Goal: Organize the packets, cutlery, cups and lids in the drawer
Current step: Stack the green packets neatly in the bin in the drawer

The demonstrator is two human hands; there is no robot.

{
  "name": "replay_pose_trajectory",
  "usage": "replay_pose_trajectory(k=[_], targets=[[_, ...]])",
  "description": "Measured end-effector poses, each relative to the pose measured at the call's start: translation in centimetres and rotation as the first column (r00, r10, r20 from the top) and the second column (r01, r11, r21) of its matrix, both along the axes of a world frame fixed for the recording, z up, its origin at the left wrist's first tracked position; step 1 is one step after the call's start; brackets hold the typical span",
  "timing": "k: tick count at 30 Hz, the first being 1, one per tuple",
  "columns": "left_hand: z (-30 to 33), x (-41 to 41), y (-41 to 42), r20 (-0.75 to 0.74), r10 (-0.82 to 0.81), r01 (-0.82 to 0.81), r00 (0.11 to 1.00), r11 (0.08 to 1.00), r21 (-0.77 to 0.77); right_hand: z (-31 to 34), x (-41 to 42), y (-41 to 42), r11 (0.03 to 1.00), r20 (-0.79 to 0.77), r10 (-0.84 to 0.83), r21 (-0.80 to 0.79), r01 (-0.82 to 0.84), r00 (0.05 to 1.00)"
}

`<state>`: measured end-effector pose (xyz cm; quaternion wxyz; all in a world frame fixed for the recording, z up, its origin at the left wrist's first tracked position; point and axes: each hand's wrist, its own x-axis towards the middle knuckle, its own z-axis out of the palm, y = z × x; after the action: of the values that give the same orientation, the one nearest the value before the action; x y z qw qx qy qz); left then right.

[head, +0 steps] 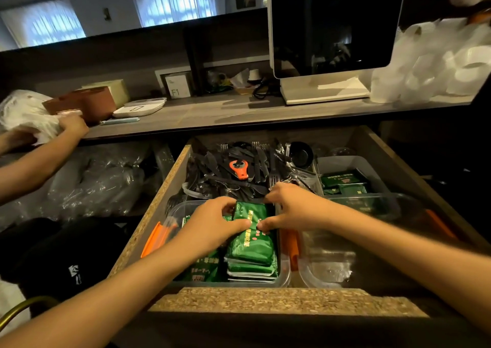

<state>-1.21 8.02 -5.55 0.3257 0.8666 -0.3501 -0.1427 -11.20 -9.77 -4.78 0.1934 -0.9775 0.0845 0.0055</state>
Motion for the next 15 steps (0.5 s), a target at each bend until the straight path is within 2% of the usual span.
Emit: replay_pose_trajectory(k=[3, 8, 12, 13, 15], targets=[[-0.2, 0.2, 0.1, -0.009, 0.019, -0.019, 1.0, 1.0, -0.012, -0.6, 0.2, 0.0, 1.0, 0.02, 0.008, -0.013, -0.008, 1.0], [-1.1, 0.3, 0.2, -0.182, -0.001, -0.007, 0.983, 0.999, -0.047, 0.1, -0.1, -0.7, 0.995, 0.243, 0.091, 0.012, -0.097, 0.966], [-1.0, 0.1, 0.1, -0.333, 0.009, -0.034, 0.943, 0.997, -0.069, -0.2, 0.1, -1.0, 0.988, 0.204, 0.119, 0.07, -0.136, 0.972], [-0.8, 0.1, 0.1, -0.324, 0.003, -0.027, 0.946, 0.997, -0.068, -0.3, 0.3, -1.4, 0.987, 0.224, 0.084, 0.118, -0.112, 0.971], [0.0, 0.3, -0.1, -0.129, -0.008, 0.001, 0.992, 0.999, -0.051, 0.0, 0.4, -2.3, 0.961, 0.3, -0.034, 0.272, -0.052, 0.953]])
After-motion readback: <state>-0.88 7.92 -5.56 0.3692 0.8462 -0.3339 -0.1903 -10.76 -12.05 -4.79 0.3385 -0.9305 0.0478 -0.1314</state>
